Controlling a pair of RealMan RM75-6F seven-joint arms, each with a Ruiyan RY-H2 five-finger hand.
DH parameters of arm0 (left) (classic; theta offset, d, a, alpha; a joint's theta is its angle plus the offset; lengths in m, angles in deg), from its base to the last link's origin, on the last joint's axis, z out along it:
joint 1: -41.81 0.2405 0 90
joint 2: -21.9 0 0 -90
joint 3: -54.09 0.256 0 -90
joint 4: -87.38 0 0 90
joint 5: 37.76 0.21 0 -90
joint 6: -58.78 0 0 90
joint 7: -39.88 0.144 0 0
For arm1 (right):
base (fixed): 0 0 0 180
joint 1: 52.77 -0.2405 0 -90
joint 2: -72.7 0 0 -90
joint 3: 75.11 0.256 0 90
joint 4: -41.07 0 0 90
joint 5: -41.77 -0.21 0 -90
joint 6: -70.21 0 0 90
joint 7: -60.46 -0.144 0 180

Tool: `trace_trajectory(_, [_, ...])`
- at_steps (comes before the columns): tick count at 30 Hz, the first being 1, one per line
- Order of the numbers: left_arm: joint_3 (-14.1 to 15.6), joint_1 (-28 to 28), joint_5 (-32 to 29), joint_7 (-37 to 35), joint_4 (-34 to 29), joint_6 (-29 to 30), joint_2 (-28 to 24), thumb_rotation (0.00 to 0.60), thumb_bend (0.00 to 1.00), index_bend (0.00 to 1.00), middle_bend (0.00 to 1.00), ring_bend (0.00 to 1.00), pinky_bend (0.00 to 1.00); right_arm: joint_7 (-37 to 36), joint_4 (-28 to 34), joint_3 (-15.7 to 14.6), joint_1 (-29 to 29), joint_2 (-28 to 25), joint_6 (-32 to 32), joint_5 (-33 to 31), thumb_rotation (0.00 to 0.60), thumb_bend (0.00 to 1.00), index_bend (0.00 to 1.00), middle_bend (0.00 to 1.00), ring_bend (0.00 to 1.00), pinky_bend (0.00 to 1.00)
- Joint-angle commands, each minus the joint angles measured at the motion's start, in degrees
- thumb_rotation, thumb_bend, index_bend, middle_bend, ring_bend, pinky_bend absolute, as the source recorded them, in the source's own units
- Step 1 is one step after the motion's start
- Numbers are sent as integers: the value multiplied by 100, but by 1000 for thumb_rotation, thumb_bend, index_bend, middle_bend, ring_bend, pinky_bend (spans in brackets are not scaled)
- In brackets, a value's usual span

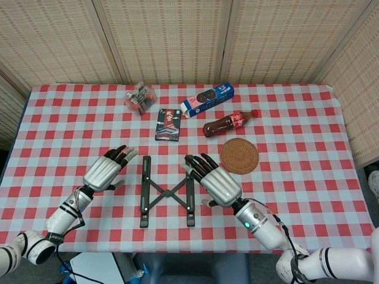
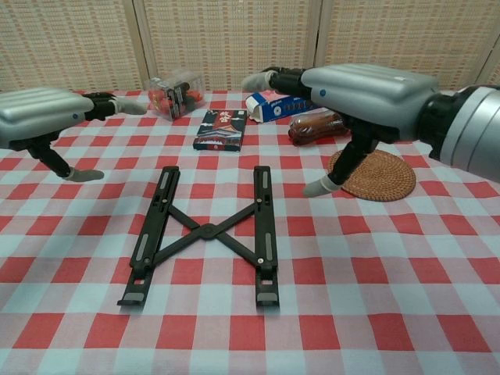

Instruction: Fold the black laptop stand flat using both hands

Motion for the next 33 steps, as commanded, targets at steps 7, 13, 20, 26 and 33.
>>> trace_trajectory(7, [42, -422, 48, 148, 1027, -388, 876, 600, 253, 0, 0, 0, 179, 380, -874, -329, 26, 453, 43, 723, 600, 0, 0, 0, 0, 0])
trace_trajectory(13, [75, -501, -59, 307, 1465, -504, 1170, 600, 253, 0, 0, 0, 177, 444, -1398, -442, 147, 830, -16, 960, 600, 0, 0, 0, 0, 0])
trace_trajectory(20, [138, -520, -105, 369, 1785, -530, 1295, 600, 253, 0, 0, 0, 176, 429, -1848, -438, 201, 1077, -22, 1132, 600, 0, 0, 0, 0, 0])
trace_trajectory(26, [181, -552, -133, 327, 2023, -582, 1418, 600, 253, 0, 0, 0, 175, 360, -2183, -410, 197, 1270, 58, 1216, 600, 0, 0, 0, 0, 0])
trace_trajectory(33, [189, -582, -176, 191, 2166, -611, 1536, 600, 253, 0, 0, 0, 175, 328, -2538, -356, 179, 1521, 123, 1289, 600, 0, 0, 0, 0, 0])
